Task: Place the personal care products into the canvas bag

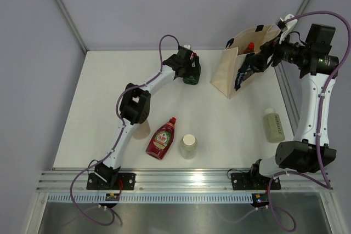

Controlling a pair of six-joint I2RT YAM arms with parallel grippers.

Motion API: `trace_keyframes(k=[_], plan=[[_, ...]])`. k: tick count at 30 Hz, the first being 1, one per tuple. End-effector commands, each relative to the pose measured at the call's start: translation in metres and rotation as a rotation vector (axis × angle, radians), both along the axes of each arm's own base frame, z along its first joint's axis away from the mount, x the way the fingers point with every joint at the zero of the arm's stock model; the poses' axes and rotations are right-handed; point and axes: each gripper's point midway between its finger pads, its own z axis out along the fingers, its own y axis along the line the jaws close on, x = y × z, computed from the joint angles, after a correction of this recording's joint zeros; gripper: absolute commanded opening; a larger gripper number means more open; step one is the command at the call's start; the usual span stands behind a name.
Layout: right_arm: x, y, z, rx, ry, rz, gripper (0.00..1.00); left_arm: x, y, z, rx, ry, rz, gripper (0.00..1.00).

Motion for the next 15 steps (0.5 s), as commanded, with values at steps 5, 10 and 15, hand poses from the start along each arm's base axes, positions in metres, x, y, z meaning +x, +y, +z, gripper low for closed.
trace_keyframes(k=[5,10,15], plan=[[-0.017,0.043,-0.039,-0.036,0.099,0.160,0.99,-0.008,-0.013,-0.019,-0.071,0.106,-0.002,0.99],[-0.016,0.084,-0.062,-0.044,0.174,0.193,0.99,-0.024,-0.026,-0.026,-0.063,0.140,-0.028,0.99],[-0.004,0.097,-0.078,-0.009,0.259,0.153,0.98,-0.042,-0.034,-0.042,-0.053,0.202,-0.057,0.74]])
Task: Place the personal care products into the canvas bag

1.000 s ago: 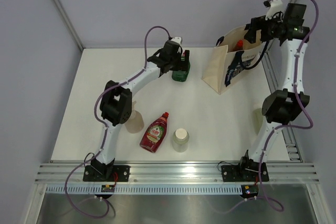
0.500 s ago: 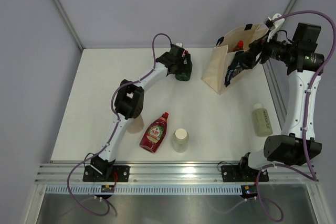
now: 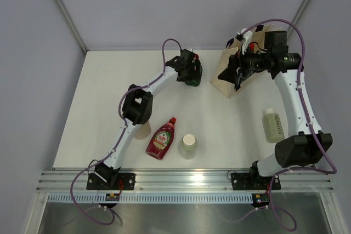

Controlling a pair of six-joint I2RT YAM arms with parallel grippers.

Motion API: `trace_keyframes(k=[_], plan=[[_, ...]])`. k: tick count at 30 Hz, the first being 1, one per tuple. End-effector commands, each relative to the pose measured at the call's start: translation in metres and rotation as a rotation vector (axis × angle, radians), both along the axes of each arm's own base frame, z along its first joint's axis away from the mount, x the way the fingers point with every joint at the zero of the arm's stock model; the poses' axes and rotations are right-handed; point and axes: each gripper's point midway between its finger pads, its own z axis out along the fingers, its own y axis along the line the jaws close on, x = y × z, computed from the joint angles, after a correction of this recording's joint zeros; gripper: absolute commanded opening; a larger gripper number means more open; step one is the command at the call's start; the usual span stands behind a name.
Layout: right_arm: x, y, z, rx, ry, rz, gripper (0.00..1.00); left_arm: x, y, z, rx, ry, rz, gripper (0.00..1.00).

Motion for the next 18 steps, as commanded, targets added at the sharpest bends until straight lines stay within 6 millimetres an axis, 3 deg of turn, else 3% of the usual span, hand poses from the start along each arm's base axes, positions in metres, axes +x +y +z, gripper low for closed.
trace_keyframes(k=[1,2,4,5,6,8,9,10,11,12,13,14,18], plan=[[0.017,-0.001,-0.005,0.003,0.033,-0.080,0.98,-0.024,-0.017,-0.025,0.005,0.086,-0.065,0.65],[0.018,0.000,-0.009,0.002,0.047,-0.077,0.98,-0.025,-0.019,-0.025,0.003,0.081,-0.071,0.46],[0.018,0.000,-0.016,0.000,0.077,-0.083,0.98,-0.027,-0.021,-0.024,-0.003,0.077,-0.087,0.32],[0.017,0.000,-0.020,-0.004,0.088,-0.081,0.97,-0.025,-0.023,-0.021,-0.012,0.060,-0.090,0.18],[0.015,0.001,-0.025,-0.009,0.102,-0.078,0.97,-0.028,-0.020,-0.025,0.000,0.062,-0.101,0.12],[0.012,0.003,-0.033,-0.022,0.117,-0.066,0.97,-0.023,-0.022,-0.006,-0.023,0.013,-0.110,0.00],[0.010,0.005,-0.037,-0.027,0.131,-0.057,0.97,-0.023,-0.020,-0.001,-0.037,0.004,-0.124,0.00],[0.007,0.006,-0.041,-0.034,0.141,-0.048,0.97,-0.031,-0.014,-0.011,-0.031,0.031,-0.126,0.00],[0.006,0.006,-0.044,-0.039,0.151,-0.045,0.97,-0.028,-0.015,0.009,-0.065,-0.010,-0.131,0.00],[0.004,0.008,-0.050,-0.045,0.166,-0.039,0.96,-0.038,-0.006,-0.002,-0.064,0.027,-0.140,0.00],[0.003,0.009,-0.052,-0.047,0.171,-0.035,0.96,-0.041,-0.005,0.002,-0.075,0.019,-0.151,0.00],[0.002,0.009,-0.055,-0.053,0.177,-0.034,0.96,-0.042,-0.005,0.021,-0.093,-0.017,-0.166,0.00],[0.001,0.014,-0.072,-0.078,0.225,-0.029,0.96,-0.065,0.000,0.021,-0.101,0.015,-0.247,0.00]])
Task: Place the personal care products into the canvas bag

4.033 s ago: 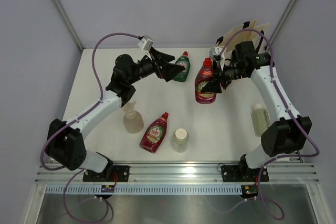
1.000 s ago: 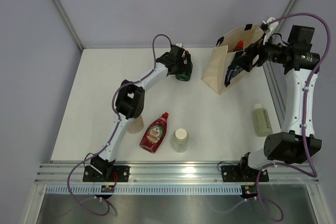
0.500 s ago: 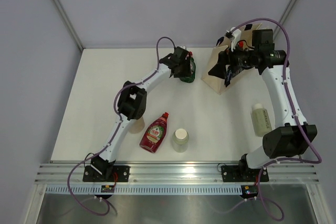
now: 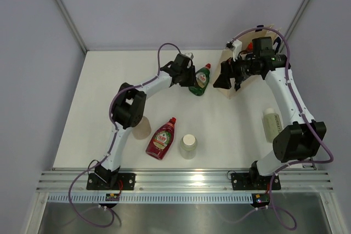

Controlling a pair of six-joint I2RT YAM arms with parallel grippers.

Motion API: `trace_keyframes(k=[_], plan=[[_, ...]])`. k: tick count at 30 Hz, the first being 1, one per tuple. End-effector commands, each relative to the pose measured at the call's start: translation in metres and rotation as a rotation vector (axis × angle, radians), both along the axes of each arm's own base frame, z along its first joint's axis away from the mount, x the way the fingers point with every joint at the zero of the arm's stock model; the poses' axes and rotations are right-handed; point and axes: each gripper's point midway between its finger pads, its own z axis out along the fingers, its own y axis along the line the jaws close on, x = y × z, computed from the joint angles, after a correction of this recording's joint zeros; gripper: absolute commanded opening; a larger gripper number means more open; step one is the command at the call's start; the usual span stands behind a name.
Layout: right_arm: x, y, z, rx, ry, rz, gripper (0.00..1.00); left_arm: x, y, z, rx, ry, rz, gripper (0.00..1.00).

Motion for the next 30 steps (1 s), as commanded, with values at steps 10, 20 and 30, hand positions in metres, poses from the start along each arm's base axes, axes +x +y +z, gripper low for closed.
trace_keyframes(k=[10,20,30], plan=[[0.009,0.036,-0.058,-0.128,0.201,-0.103,0.95,-0.086,0.044,-0.003,-0.112,0.174,-0.138,0.00],[0.039,0.070,-0.102,-0.146,0.391,-0.360,0.99,-0.108,0.060,0.010,-0.383,0.337,-0.107,0.00],[0.086,0.101,-0.128,-0.058,0.411,-0.486,0.99,-0.094,0.066,0.045,-0.711,0.380,-0.110,0.00]])
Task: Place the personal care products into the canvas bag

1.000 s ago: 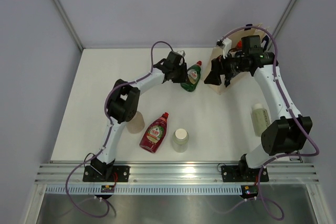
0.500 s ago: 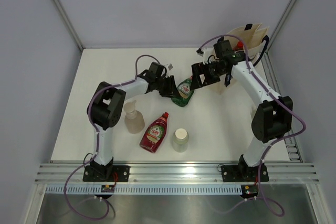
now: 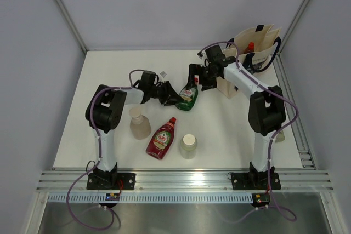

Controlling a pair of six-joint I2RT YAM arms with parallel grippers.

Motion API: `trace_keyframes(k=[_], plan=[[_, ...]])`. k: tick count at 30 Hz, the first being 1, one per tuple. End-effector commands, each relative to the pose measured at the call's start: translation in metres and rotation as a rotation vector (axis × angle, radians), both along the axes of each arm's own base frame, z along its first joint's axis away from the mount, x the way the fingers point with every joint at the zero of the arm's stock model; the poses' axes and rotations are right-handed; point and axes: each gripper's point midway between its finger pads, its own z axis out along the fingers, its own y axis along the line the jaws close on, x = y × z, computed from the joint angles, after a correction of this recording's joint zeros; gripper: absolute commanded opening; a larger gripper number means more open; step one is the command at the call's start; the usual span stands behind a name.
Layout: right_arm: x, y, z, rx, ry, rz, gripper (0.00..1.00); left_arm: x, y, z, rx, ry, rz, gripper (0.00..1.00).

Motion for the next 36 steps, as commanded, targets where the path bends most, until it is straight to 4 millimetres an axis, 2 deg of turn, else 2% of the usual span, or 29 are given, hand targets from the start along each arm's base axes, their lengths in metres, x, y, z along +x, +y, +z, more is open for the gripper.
trace_keyframes(k=[1,2,8,13,18,20,23,25,26,27,29,30,31,33,34,35,36], plan=[[0.039,0.017,0.002,0.059,-0.042,-0.101,1.00,0.007,-0.007,0.056,-0.259,-0.036,-0.052,0.00],[0.045,0.020,0.003,0.069,-0.044,-0.111,0.99,0.009,-0.004,0.056,-0.268,-0.033,-0.047,0.00],[0.054,0.028,-0.019,0.083,0.052,-0.196,1.00,0.014,0.006,0.065,-0.341,-0.024,-0.030,0.00],[0.045,0.038,-0.036,0.122,0.154,-0.229,0.99,0.017,0.004,0.072,-0.397,-0.016,-0.021,0.00],[0.046,0.069,-0.034,0.253,0.220,-0.255,0.96,0.018,0.002,0.092,-0.478,-0.058,-0.043,0.00],[0.051,0.084,-0.027,0.300,0.212,-0.259,0.94,0.015,0.002,0.100,-0.504,-0.047,-0.057,0.00],[0.060,0.095,-0.017,0.359,0.199,-0.271,0.79,0.012,0.003,0.109,-0.522,-0.065,-0.070,0.00],[0.064,0.098,-0.007,0.386,0.173,-0.264,0.58,0.014,0.007,0.113,-0.520,-0.079,-0.058,0.01],[0.067,0.098,-0.003,0.393,0.157,-0.259,0.53,0.013,0.007,0.113,-0.517,-0.081,-0.057,0.03],[0.069,0.099,0.005,0.402,0.131,-0.255,0.42,0.013,0.009,0.115,-0.512,-0.087,-0.053,0.04],[0.074,0.098,0.016,0.411,0.077,-0.242,0.34,0.012,0.011,0.113,-0.504,-0.087,-0.047,0.15],[0.075,0.098,0.024,0.417,0.051,-0.240,0.25,0.012,0.012,0.114,-0.497,-0.092,-0.047,0.22],[0.077,0.098,0.029,0.419,0.023,-0.225,0.20,0.012,0.013,0.115,-0.492,-0.099,-0.045,0.38],[0.080,0.100,0.046,0.445,-0.029,-0.192,0.10,0.010,0.014,0.113,-0.477,-0.106,-0.047,0.53],[0.080,0.101,0.052,0.452,-0.055,-0.166,0.01,0.009,0.015,0.118,-0.474,-0.124,-0.049,0.62],[0.080,0.104,0.061,0.469,-0.077,-0.141,0.00,0.009,0.016,0.118,-0.464,-0.115,-0.047,0.79],[0.080,0.106,0.074,0.484,-0.107,-0.115,0.00,0.009,0.018,0.120,-0.450,-0.151,-0.055,0.84]])
